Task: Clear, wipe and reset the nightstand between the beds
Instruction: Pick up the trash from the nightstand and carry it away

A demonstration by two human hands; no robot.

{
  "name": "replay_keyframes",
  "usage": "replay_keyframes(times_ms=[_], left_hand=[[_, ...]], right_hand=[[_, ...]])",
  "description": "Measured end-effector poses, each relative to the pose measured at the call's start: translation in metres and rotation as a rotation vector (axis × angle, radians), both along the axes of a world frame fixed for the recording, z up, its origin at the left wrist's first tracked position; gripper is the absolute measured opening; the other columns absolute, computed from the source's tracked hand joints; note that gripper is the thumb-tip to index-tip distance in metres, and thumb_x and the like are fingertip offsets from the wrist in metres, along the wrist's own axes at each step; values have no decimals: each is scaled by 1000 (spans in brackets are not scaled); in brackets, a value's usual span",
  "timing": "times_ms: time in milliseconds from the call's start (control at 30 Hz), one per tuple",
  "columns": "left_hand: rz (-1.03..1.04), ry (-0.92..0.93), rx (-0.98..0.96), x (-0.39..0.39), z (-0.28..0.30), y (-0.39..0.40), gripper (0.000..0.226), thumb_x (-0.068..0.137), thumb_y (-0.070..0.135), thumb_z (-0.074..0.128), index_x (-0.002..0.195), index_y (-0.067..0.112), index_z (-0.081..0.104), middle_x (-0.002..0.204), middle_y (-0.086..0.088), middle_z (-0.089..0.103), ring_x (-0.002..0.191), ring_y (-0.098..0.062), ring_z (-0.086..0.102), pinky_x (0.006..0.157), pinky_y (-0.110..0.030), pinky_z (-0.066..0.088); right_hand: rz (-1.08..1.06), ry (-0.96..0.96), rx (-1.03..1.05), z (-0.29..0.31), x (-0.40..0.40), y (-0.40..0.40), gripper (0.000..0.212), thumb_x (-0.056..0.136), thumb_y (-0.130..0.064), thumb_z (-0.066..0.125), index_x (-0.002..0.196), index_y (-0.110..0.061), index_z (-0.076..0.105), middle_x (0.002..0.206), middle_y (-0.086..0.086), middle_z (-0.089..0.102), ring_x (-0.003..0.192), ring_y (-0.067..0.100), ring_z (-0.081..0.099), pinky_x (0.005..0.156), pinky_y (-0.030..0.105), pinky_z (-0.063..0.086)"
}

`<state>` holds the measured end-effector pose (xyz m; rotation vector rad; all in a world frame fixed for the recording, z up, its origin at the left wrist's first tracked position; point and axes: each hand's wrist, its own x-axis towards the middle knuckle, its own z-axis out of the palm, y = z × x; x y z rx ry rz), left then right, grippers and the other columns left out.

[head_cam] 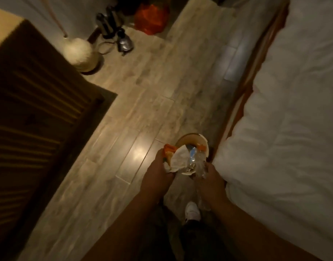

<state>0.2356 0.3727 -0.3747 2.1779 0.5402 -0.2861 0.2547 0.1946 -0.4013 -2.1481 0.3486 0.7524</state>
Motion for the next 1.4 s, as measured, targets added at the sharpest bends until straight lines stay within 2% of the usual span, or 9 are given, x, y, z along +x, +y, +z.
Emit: replay_keyframes(times_ms=[133, 200, 333, 467, 667, 867, 1000, 1200, 1400], left_hand=[[-67, 144, -109, 48, -88, -3, 60, 75, 64, 67, 123, 42, 40, 100, 17, 61, 79, 1, 56, 69, -22, 42], [-120, 206, -150, 62, -140, -3, 61, 80, 54, 69, 129, 32, 42, 107, 8, 59, 84, -7, 54, 75, -25, 41], [-155, 251, -201, 87, -226, 2, 66, 78, 39, 75, 133, 26, 40, 110, 7, 55, 89, -9, 53, 69, -20, 40], [-134, 282, -244, 111, -296, 1, 74, 77, 29, 77, 138, 18, 37, 131, -5, 55, 114, -26, 56, 88, -32, 46], [-217, 309, -188, 132, -370, -14, 78, 77, 29, 76, 142, 18, 34, 136, -9, 53, 119, -29, 54, 98, -42, 47], [-256, 309, -139, 143, -403, -27, 86, 75, 33, 80, 143, 12, 31, 139, -11, 48, 122, -31, 51, 88, -30, 40], [-262, 318, -254, 149, -401, -29, 100, 73, 36, 82, 149, 11, 21, 148, -8, 40, 133, -27, 42, 107, -40, 38], [-254, 297, -358, 153, -391, -26, 64, 91, 35, 63, 146, 17, 35, 141, -4, 51, 127, -22, 49, 106, -45, 40], [-362, 256, -308, 145, -378, -26, 48, 95, 39, 55, 139, 23, 44, 132, 4, 57, 119, -16, 55, 96, -32, 44]], right_hand=[[-193, 9, 39, -71, 14, 21, 56, 83, -21, 66, 134, -21, 43, 119, -4, 55, 105, 15, 57, 88, 29, 49], [-270, 32, 37, -111, 25, 32, 53, 84, -20, 65, 132, -20, 44, 118, -3, 54, 109, 18, 55, 93, 35, 47], [-435, -3, 70, -184, 49, 47, 27, 89, -27, 65, 112, -35, 54, 103, -14, 60, 96, 7, 60, 72, 20, 45], [-446, -21, -5, -249, 65, 48, 45, 89, -31, 65, 130, -25, 50, 121, -5, 60, 109, 14, 57, 93, 35, 49], [-551, -50, -67, -328, 83, 52, 47, 93, -28, 58, 138, -25, 41, 128, 0, 56, 114, 20, 55, 87, 27, 43], [-593, -53, -84, -365, 90, 51, 49, 89, -28, 59, 135, -30, 41, 123, -2, 58, 104, 19, 58, 80, 34, 51], [-554, -53, -102, -366, 93, 47, 57, 86, -27, 61, 137, -28, 38, 130, 3, 53, 112, 24, 55, 87, 42, 52], [-476, -54, -190, -364, 94, 46, 58, 87, -31, 63, 137, -20, 37, 134, 6, 47, 110, 26, 55, 77, 36, 51], [-424, -24, -179, -356, 82, 42, 59, 86, -24, 64, 138, -19, 37, 137, 6, 45, 116, 28, 51, 89, 47, 51]])
